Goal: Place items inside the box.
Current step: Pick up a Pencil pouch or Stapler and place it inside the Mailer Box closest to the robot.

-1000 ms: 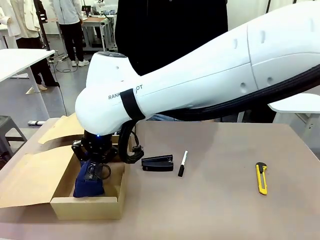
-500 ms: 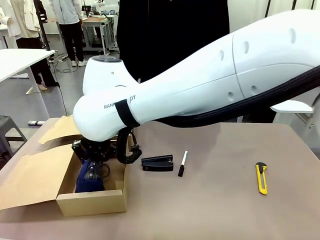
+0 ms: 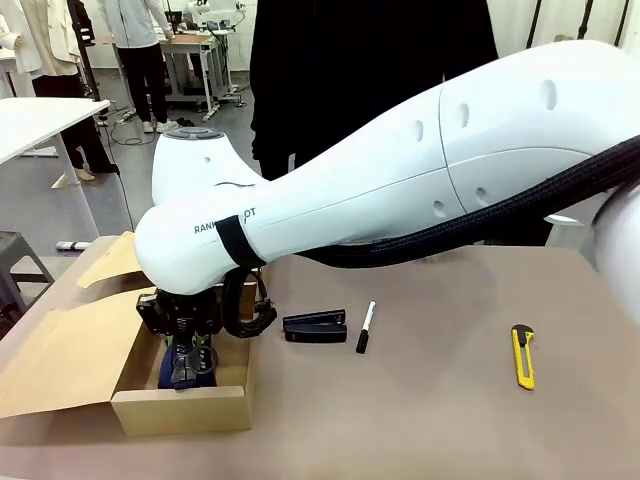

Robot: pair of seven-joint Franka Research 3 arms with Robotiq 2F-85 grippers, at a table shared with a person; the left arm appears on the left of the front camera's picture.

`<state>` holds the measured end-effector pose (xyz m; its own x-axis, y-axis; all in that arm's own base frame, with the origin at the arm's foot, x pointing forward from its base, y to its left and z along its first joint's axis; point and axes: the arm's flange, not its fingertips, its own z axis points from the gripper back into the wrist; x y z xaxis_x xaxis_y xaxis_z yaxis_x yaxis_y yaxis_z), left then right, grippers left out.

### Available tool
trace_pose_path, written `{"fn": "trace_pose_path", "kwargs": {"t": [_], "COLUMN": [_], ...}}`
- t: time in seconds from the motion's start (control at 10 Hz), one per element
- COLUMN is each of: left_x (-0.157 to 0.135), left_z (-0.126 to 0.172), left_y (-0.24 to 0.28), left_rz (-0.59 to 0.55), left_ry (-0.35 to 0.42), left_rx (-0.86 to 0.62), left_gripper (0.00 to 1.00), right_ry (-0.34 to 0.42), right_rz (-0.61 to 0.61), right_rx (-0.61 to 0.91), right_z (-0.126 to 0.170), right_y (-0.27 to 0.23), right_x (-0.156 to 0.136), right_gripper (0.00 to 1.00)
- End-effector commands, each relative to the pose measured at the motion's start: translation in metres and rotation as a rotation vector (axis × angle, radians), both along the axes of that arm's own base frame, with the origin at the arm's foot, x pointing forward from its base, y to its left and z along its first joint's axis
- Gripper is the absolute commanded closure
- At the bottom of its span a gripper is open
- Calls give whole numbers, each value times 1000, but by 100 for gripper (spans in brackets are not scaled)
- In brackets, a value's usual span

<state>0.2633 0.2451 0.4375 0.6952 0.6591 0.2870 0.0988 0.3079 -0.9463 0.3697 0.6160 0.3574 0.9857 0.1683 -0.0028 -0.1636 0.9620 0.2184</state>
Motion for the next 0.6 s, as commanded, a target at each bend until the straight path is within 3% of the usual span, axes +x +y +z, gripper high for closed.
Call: {"fn": "trace_pose_path", "kwargs": {"t": [0.0,0.5], "left_x": [1,1], "left_z": [0,0], "left_y": [-1,-1], "left_rz": [3,3], "left_ry": [-33,-33], "left_rx": [-3,-3], "left_gripper": [0,0], "right_ry": [16,3], "right_rz": [-16,35], "right_rx": [17,64], "right_z": [7,29], "right_y": [4,-8], "right_x": [-3,-15], "right_gripper": [0,0]}}
